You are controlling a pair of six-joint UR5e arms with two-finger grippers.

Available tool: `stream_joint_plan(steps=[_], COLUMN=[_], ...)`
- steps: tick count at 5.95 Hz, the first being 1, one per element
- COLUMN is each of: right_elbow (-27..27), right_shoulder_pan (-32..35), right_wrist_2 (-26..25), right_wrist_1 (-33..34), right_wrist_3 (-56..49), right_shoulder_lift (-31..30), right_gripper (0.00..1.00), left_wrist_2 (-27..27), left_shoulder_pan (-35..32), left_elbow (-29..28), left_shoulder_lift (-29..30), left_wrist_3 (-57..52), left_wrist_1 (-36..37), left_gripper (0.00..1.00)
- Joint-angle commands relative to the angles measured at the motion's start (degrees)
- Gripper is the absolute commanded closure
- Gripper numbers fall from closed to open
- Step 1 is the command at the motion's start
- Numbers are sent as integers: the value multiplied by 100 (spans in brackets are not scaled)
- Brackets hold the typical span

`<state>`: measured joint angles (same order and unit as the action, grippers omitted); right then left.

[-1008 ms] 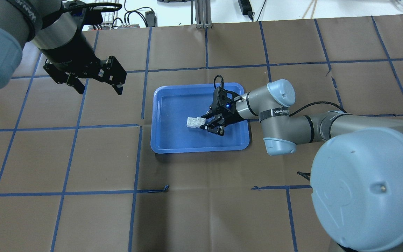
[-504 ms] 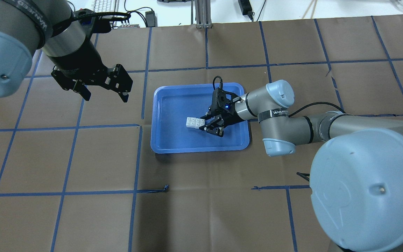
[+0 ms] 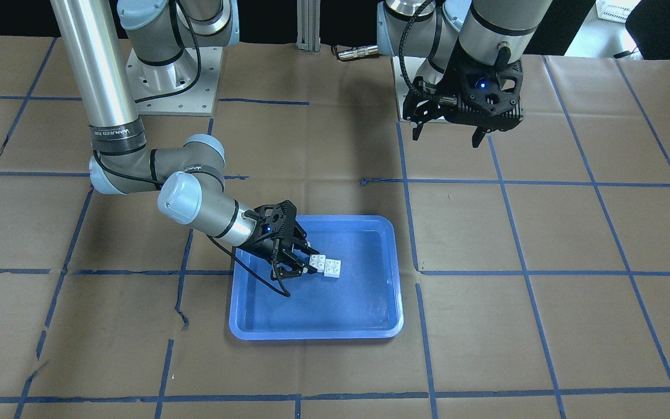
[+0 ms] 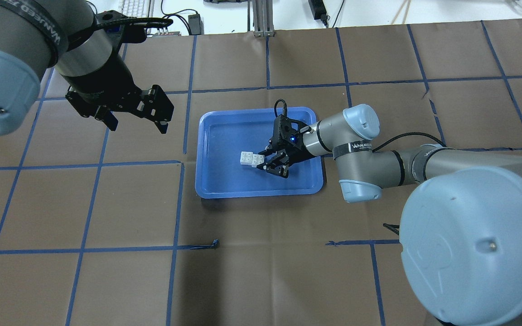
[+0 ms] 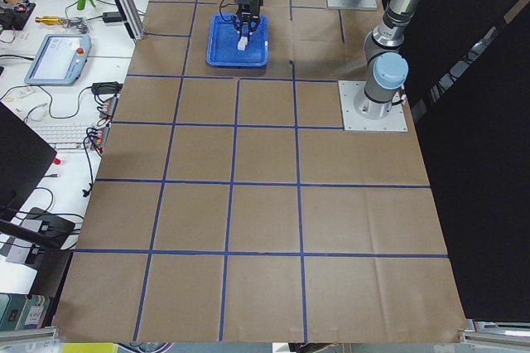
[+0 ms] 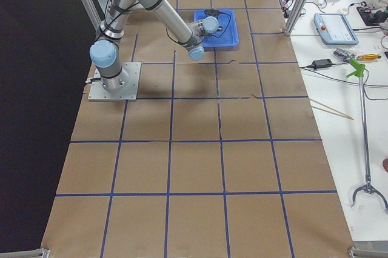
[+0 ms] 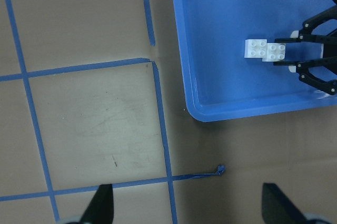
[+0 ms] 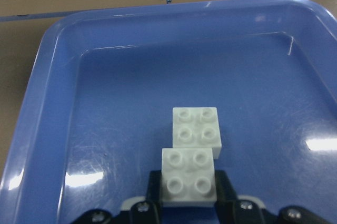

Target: Assemble white blocks and place on blue tray

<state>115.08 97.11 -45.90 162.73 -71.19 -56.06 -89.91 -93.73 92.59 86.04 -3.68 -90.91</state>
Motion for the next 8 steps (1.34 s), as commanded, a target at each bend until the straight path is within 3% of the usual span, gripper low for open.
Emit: stream_joint_plan(steps=[1,2,3,5,7,8], right_elbow=[-11,-12,-12,-20,-38,-47], right_shoulder_pan=[1,1,1,1,-17,1], right_wrist_2=[2,2,2,2,2,2], right_wrist_1=[13,13,22,22,22,22], right_wrist_3=[0,0,0,0,0,0], right_shoulder_lift=[7,7,7,25,25,25], right_gripper=[68,68,68,68,68,68], left_wrist_2=[-62,-141,-611,-442,-396,-405], left_shoulder_pan=[-381,-383,-409,-358,-287,-252], left_elbow=[-82,-84,-414,-741,-760,-743], left_shoulder_lift=[-307,-342,-360,-203,244,403], left_wrist_3=[-62,-63,-54,-63,-72,-2], left_wrist_1=[-41,-267,-409,-771,330,511], left_gripper=[0,0,0,0,0,0])
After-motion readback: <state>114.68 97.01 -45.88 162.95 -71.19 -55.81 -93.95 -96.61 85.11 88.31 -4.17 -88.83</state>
